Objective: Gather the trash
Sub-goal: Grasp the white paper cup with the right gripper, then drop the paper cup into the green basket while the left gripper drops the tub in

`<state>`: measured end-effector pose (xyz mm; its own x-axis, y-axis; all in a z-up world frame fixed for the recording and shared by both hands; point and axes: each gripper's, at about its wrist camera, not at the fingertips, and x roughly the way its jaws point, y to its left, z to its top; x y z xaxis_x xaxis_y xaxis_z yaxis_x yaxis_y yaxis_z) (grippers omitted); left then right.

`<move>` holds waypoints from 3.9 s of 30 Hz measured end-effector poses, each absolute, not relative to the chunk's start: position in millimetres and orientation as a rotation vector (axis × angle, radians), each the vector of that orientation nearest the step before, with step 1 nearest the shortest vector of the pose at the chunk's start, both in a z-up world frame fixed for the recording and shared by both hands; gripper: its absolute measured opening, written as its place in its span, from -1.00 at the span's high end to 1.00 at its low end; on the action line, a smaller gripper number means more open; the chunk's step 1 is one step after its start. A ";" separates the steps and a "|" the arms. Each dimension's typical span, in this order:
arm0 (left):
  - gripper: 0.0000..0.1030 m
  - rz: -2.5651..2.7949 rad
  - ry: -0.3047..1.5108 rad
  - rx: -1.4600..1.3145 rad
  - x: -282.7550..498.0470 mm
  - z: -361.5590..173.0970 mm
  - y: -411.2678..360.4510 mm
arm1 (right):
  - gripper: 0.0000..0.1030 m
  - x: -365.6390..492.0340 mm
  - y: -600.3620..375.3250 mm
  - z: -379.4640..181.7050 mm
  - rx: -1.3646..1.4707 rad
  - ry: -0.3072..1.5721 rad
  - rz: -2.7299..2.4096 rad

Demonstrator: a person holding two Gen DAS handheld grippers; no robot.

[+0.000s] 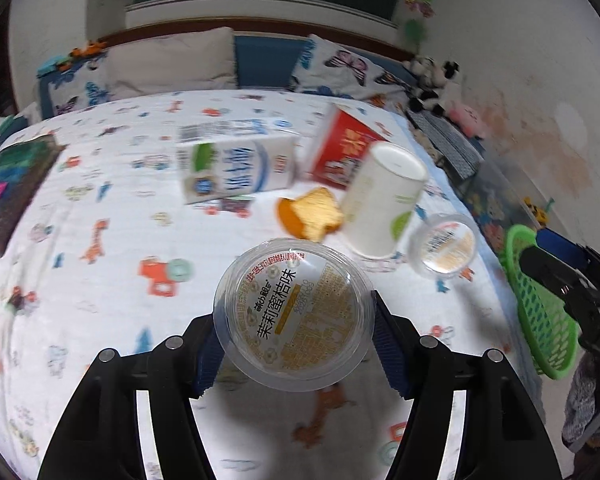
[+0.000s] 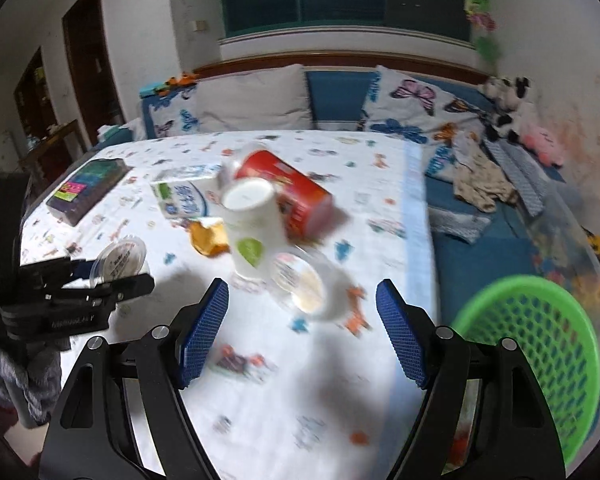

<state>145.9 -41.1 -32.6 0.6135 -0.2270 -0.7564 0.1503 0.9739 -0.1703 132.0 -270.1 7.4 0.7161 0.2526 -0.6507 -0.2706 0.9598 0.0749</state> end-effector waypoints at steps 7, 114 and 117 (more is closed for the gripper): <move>-0.22 -0.163 0.879 -0.158 141.5 -29.6 -6.2 | -0.36 166.8 -234.7 5.0 -0.045 0.724 0.339; -0.25 -0.709 0.934 0.164 125.5 -29.5 -327.8 | -0.28 -2.0 -503.0 -24.9 0.256 0.687 -0.159; -0.36 -0.711 0.937 0.165 125.1 -31.4 -330.1 | -0.28 -4.4 -504.3 -25.6 0.264 0.684 -0.163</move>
